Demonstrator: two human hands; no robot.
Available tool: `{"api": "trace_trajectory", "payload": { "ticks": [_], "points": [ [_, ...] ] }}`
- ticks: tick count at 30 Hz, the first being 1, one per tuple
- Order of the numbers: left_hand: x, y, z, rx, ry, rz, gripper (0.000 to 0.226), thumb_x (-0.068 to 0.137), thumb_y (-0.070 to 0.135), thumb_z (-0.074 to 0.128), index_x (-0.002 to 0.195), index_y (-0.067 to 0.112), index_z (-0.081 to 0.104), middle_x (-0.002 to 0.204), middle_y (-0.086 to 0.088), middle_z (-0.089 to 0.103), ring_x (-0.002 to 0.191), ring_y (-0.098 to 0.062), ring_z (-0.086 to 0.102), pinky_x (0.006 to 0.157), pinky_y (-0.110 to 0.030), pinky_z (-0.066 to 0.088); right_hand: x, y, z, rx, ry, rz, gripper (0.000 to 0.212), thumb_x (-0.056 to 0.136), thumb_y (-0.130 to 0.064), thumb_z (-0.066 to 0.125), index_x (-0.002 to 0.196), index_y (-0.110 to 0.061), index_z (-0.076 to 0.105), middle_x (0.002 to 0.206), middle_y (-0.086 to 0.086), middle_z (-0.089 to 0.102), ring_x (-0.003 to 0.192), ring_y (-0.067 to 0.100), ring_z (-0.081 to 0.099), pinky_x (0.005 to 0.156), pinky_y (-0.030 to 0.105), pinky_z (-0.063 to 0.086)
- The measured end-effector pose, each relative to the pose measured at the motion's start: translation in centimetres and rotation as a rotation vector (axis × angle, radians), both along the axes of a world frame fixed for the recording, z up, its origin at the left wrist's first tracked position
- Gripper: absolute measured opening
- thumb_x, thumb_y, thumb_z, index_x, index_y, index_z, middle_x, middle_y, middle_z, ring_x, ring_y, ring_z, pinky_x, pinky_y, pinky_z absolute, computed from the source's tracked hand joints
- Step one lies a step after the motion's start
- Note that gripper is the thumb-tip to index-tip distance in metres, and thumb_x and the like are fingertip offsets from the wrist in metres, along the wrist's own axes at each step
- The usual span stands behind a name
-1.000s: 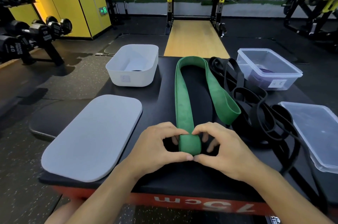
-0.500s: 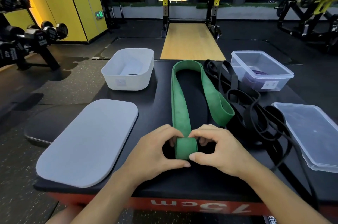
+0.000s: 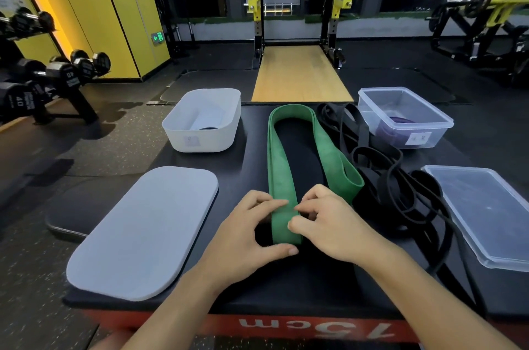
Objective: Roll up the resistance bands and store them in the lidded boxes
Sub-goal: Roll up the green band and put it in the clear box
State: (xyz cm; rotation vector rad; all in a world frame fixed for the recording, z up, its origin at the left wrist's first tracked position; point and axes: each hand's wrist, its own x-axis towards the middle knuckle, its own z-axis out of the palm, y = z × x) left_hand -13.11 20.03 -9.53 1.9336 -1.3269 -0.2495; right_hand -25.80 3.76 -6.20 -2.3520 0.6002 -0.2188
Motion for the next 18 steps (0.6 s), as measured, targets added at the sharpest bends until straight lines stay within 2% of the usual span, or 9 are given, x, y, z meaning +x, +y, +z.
{"api": "trace_trajectory", "payload": {
  "ticks": [3, 6, 8, 10, 12, 13, 15, 18],
  "points": [
    [-0.3, 0.2, 0.2, -0.016, -0.113, -0.004, 0.061, 0.077, 0.057, 0.084, 0.132, 0.041, 0.064, 0.116, 0.026, 0.052, 0.112, -0.003, 0.058, 0.089, -0.013, 0.045, -0.1, 0.5, -0.2, -0.055, -0.008, 0.018, 0.047, 0.074, -0.062, 0.052, 0.082, -0.02, 0.073, 0.096, -0.01, 0.049, 0.078, 0.01, 0.058, 0.077, 0.04, 0.055],
    [-0.3, 0.0, 0.4, -0.037, -0.139, 0.03, 0.054, 0.077, 0.056, 0.084, 0.127, 0.041, 0.067, 0.113, 0.026, 0.056, 0.106, -0.001, 0.06, 0.087, -0.017, 0.049, -0.8, 0.9, -1.2, 0.003, -0.082, 0.056, 0.05, 0.082, -0.064, 0.049, 0.108, -0.028, 0.073, 0.1, -0.014, 0.048, 0.088, 0.006, 0.056, 0.082, 0.035, 0.052],
    [-0.4, -0.1, 0.5, -0.048, -0.141, 0.03, 0.052, 0.077, 0.054, 0.082, 0.126, 0.041, 0.068, 0.115, 0.027, 0.06, 0.109, 0.0, 0.061, 0.089, -0.024, 0.052, -1.7, 0.8, -1.7, 0.054, -0.088, 0.14, 0.052, 0.088, -0.053, 0.055, 0.136, -0.035, 0.061, 0.114, -0.023, 0.047, 0.11, -0.002, 0.05, 0.095, 0.029, 0.047],
    [-0.4, -0.1, 0.5, -0.059, -0.13, 0.052, 0.052, 0.076, 0.055, 0.081, 0.124, 0.041, 0.068, 0.116, 0.027, 0.062, 0.111, -0.001, 0.062, 0.089, -0.028, 0.054, -2.2, 0.7, -1.9, 0.01, -0.05, 0.217, 0.081, 0.078, -0.046, 0.058, 0.156, -0.038, 0.036, 0.133, -0.028, 0.039, 0.13, -0.006, 0.036, 0.109, 0.026, 0.039],
    [-0.3, 0.0, 0.4, -0.066, -0.102, 0.084, 0.053, 0.073, 0.057, 0.081, 0.122, 0.04, 0.069, 0.116, 0.028, 0.063, 0.111, 0.0, 0.063, 0.09, -0.03, 0.054, -2.3, 0.9, -2.2, -0.006, -0.049, 0.218, 0.091, 0.077, -0.039, 0.065, 0.157, -0.047, 0.023, 0.134, -0.027, 0.036, 0.131, -0.006, 0.035, 0.11, 0.024, 0.037],
    [-0.3, 0.1, 0.3, -0.068, -0.093, 0.096, 0.053, 0.073, 0.057, 0.081, 0.122, 0.04, 0.069, 0.116, 0.028, 0.064, 0.111, -0.001, 0.063, 0.09, -0.03, 0.054, -2.1, 0.9, -2.3, -0.006, -0.077, 0.205, 0.088, 0.08, -0.036, 0.07, 0.155, -0.05, 0.026, 0.129, -0.031, 0.037, 0.129, -0.005, 0.037, 0.108, 0.023, 0.037],
    [-0.4, 0.3, 0.2, -0.083, -0.061, 0.109, 0.054, 0.072, 0.055, 0.082, 0.122, 0.039, 0.069, 0.116, 0.027, 0.066, 0.112, -0.003, 0.064, 0.092, -0.031, 0.054, -1.6, 0.7, -2.5, -0.077, -0.156, 0.21, 0.077, 0.084, -0.037, 0.077, 0.149, -0.05, 0.039, 0.121, -0.04, 0.042, 0.125, -0.005, 0.037, 0.109, 0.021, 0.03],
    [-0.5, 0.7, 0.3, -0.13, 0.02, 0.131, 0.054, 0.071, 0.051, 0.086, 0.121, 0.037, 0.07, 0.116, 0.025, 0.068, 0.112, -0.005, 0.066, 0.094, -0.03, 0.054, -0.7, -0.4, -1.9, -0.19, -0.217, 0.223, 0.065, 0.08, -0.042, 0.079, 0.141, -0.045, 0.056, 0.11, -0.045, 0.046, 0.122, -0.008, 0.033, 0.116, 0.018, 0.011]
  ]
}}
